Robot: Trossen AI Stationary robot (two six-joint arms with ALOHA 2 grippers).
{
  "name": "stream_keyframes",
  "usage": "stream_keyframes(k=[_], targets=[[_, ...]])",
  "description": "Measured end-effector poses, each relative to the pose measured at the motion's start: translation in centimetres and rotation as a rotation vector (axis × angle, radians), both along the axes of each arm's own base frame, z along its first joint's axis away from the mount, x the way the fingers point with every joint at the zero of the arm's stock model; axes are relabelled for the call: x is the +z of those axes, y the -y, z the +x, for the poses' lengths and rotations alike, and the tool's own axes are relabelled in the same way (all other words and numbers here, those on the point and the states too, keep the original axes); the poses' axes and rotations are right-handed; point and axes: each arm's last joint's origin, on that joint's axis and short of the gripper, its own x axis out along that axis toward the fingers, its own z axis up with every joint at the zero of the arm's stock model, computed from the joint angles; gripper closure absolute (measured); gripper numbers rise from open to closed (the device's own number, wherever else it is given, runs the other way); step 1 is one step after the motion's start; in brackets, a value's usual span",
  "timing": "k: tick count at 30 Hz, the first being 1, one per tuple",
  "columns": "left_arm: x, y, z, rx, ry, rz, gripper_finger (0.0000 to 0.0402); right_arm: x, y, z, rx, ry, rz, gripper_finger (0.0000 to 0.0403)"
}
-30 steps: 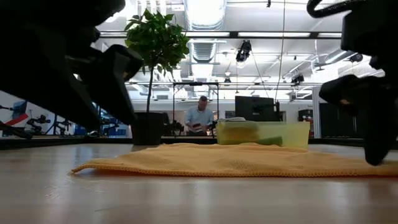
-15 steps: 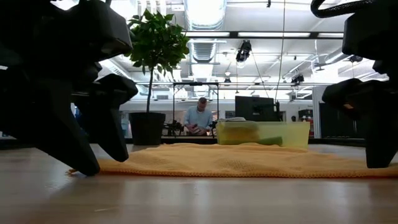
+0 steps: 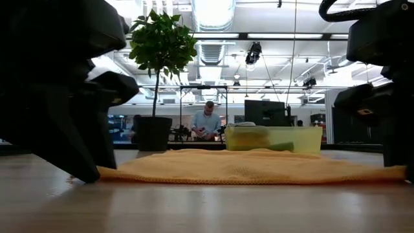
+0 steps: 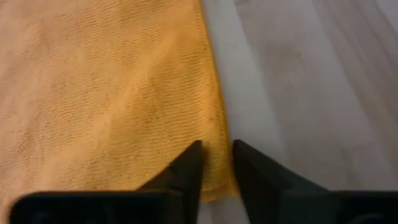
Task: Fold microfiber towels
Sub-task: Fold the orange microfiber towel
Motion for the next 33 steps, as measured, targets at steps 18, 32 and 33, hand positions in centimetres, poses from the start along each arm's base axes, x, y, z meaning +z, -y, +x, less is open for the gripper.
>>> stream_keyframes(k=[18,32,33], targets=[[5.1,0.9,-0.7,-0.023,-0.004,-0.200,0.0401,4.0,-3.9,1.5,0.097,-0.007,0.191,0.0390],[9.2,0.8,-1.2,0.034,0.190,-0.351,0.0401,5.6,-5.9,0.9,0.144,-0.032,0.307,0.0391],[9.2,0.5,-1.3,0.045,0.189,-0.340,0.0401,5.5,-5.8,0.8,0.143,-0.034,0.304,0.0391]])
